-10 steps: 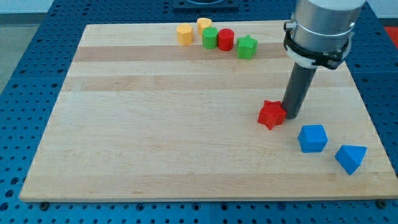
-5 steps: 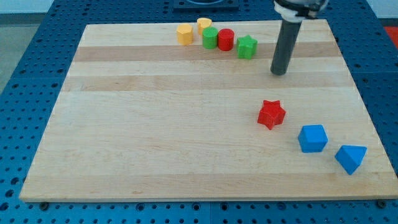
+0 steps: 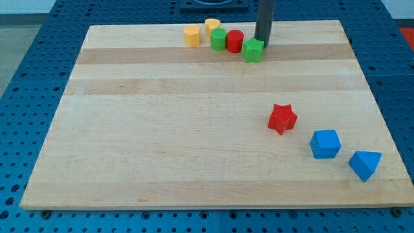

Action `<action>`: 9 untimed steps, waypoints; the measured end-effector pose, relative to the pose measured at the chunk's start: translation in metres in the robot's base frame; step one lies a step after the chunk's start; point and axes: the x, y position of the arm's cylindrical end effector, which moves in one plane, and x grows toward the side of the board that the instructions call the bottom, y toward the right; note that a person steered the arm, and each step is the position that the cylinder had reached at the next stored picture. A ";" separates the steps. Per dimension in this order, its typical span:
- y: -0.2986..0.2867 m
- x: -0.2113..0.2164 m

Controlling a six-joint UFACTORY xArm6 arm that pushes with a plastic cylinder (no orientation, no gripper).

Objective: Slide the green star towards red star

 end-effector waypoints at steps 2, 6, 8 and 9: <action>-0.042 0.035; -0.073 0.110; -0.073 0.125; -0.074 0.127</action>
